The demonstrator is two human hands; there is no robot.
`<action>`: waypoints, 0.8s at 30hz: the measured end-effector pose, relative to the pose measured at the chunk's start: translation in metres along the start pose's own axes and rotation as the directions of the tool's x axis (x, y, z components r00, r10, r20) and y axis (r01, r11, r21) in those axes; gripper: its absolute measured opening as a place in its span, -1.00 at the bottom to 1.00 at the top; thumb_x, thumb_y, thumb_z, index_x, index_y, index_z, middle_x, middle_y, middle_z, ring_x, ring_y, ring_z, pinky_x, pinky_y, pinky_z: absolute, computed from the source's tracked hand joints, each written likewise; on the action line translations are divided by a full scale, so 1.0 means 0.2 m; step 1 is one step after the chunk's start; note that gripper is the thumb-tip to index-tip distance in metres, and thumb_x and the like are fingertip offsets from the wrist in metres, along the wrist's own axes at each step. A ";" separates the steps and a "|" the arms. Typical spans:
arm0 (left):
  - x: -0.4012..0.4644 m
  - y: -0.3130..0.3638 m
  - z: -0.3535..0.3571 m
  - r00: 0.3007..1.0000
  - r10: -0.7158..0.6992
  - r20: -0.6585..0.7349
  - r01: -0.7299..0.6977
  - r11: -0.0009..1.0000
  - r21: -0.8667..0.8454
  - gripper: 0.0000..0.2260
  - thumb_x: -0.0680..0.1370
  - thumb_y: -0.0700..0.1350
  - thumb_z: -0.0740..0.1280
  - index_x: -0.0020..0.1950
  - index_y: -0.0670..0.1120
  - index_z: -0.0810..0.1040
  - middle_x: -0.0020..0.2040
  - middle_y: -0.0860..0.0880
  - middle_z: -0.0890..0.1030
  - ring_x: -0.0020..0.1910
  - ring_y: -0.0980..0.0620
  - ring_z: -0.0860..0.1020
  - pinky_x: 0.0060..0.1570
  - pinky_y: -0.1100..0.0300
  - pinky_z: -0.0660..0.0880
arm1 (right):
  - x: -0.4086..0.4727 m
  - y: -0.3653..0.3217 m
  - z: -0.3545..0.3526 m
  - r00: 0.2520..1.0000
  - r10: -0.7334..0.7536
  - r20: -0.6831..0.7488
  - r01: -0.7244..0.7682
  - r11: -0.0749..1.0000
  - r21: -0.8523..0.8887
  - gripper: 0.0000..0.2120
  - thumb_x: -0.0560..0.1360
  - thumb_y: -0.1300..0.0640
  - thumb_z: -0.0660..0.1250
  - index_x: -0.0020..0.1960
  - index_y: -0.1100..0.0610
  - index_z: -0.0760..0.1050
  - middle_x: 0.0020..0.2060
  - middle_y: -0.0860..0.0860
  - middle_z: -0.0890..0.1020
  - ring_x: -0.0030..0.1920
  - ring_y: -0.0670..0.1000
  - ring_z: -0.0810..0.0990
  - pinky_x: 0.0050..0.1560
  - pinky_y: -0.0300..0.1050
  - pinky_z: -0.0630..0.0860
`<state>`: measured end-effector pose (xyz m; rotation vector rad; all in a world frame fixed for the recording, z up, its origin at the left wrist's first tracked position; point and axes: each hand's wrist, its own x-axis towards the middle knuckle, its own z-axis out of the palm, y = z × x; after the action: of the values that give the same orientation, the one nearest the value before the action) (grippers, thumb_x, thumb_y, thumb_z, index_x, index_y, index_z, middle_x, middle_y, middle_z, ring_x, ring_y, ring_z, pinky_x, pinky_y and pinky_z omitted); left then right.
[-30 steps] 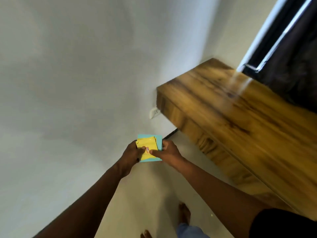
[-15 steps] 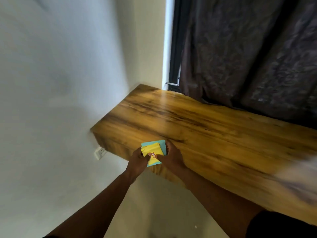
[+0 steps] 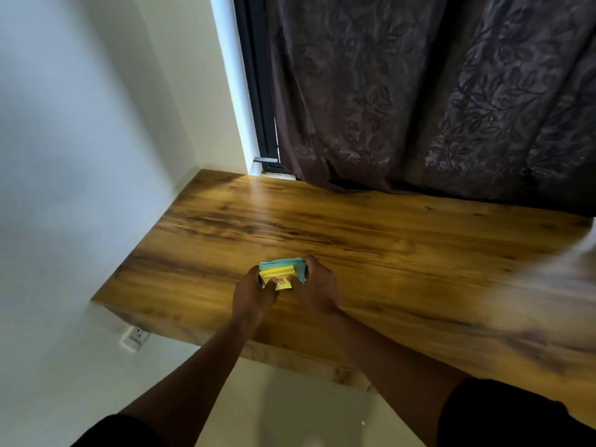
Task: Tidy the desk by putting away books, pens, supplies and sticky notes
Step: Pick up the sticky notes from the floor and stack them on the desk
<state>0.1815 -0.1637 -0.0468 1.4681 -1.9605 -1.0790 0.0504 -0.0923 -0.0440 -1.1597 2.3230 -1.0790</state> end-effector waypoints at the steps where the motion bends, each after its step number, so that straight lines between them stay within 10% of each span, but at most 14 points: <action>1: 0.02 -0.02 0.01 1.000 0.008 0.020 -0.008 1.000 -0.013 -0.76 0.56 -0.06 0.40 0.23 0.03 0.58 -0.01 0.08 0.69 -0.09 0.05 0.67 -0.07 0.02 0.65 | 0.00 0.01 0.01 1.000 0.008 -0.017 -0.008 1.000 0.011 -0.53 0.52 -0.01 0.47 0.39 0.06 0.48 0.21 0.02 0.66 0.14 0.05 0.64 0.06 -0.08 0.56; 11: 0.17 -0.10 0.01 0.981 0.118 0.153 -0.119 0.993 -0.003 -0.58 0.50 -0.19 0.49 0.33 0.00 0.52 0.17 0.05 0.67 0.13 0.07 0.65 0.13 -0.01 0.63 | -0.03 0.04 0.15 0.982 0.171 -0.079 -0.158 0.976 0.150 -0.49 0.46 0.10 0.55 0.36 0.05 0.51 0.17 -0.04 0.67 0.13 -0.05 0.63 0.07 -0.16 0.60; 17: 0.17 -0.12 -0.03 0.953 0.186 0.238 -0.175 0.982 -0.065 -0.53 0.48 -0.21 0.50 0.35 0.01 0.47 0.15 0.12 0.63 0.12 0.12 0.61 -0.08 0.37 0.49 | -0.08 0.02 0.21 0.966 0.225 -0.130 -0.214 0.972 0.097 -0.49 0.45 0.06 0.54 0.36 0.02 0.49 0.15 -0.05 0.66 0.16 -0.01 0.62 0.08 -0.13 0.59; 24: 0.10 -0.14 -0.02 0.925 0.195 0.327 -0.157 0.978 -0.138 -0.43 0.52 -0.27 0.39 0.47 -0.04 0.29 0.26 -0.01 0.54 0.23 0.00 0.53 0.16 0.10 0.50 | -0.11 -0.05 0.28 0.943 0.285 -0.171 -0.300 0.952 -0.065 -0.37 0.51 -0.01 0.47 0.49 0.14 0.35 0.32 0.04 0.55 0.33 0.10 0.43 0.26 -0.08 0.44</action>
<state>0.1936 -0.1873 -0.0686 1.0775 -2.1751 -1.4061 0.1015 -0.1057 -0.0747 -0.7435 2.5884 -0.9980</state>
